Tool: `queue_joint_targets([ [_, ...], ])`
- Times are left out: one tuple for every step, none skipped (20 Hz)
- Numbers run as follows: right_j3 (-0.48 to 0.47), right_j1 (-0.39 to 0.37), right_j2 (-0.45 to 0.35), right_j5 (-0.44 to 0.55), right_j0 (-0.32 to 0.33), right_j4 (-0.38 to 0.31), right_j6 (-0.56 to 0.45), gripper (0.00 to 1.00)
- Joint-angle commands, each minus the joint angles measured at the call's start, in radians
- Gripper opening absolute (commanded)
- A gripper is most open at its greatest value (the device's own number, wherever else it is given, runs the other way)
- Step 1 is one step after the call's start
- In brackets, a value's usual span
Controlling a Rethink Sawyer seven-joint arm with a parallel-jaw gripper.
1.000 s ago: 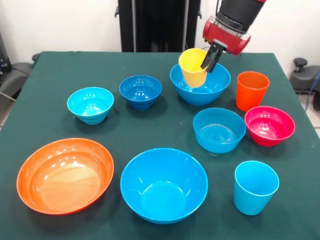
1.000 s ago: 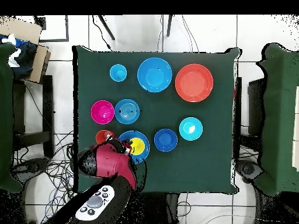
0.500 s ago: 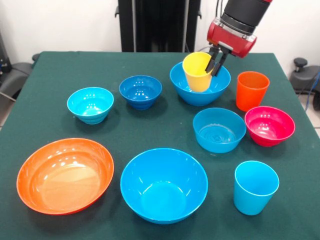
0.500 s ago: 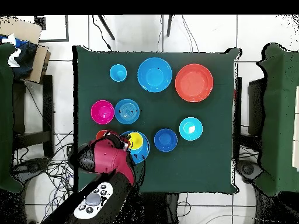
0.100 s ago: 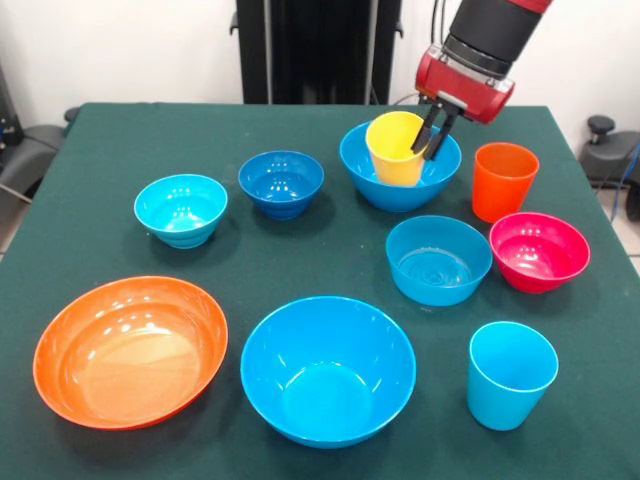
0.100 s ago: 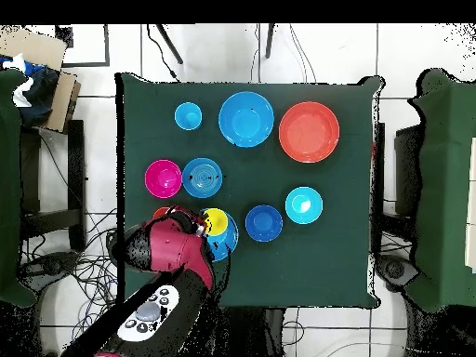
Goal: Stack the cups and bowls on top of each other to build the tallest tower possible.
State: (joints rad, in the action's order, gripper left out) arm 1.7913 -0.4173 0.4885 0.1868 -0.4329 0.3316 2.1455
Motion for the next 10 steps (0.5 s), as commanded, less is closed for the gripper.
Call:
queue_joint_targets([
  [-0.058,0.044,-0.067,-0.023,0.005,0.034,0.182,0.00],
  [-0.058,0.045,-0.068,-0.023,0.005,0.034,0.181,0.00],
  [-0.057,0.044,-0.067,-0.023,0.005,0.034,0.181,0.00],
  [-0.056,0.041,-0.067,-0.020,0.006,0.032,0.179,0.00],
  [-0.057,0.039,-0.064,-0.016,0.005,0.032,0.178,0.00],
  [-0.058,0.039,-0.065,-0.014,0.006,0.031,0.177,0.00],
  [-0.060,0.040,-0.064,-0.014,0.005,0.032,0.177,0.00],
  [-0.061,0.041,-0.064,-0.014,0.005,0.032,0.177,0.00],
  [-0.062,0.042,-0.062,-0.011,0.004,0.033,0.178,0.00],
  [-0.063,0.042,-0.061,-0.010,0.003,0.033,0.177,0.00],
])
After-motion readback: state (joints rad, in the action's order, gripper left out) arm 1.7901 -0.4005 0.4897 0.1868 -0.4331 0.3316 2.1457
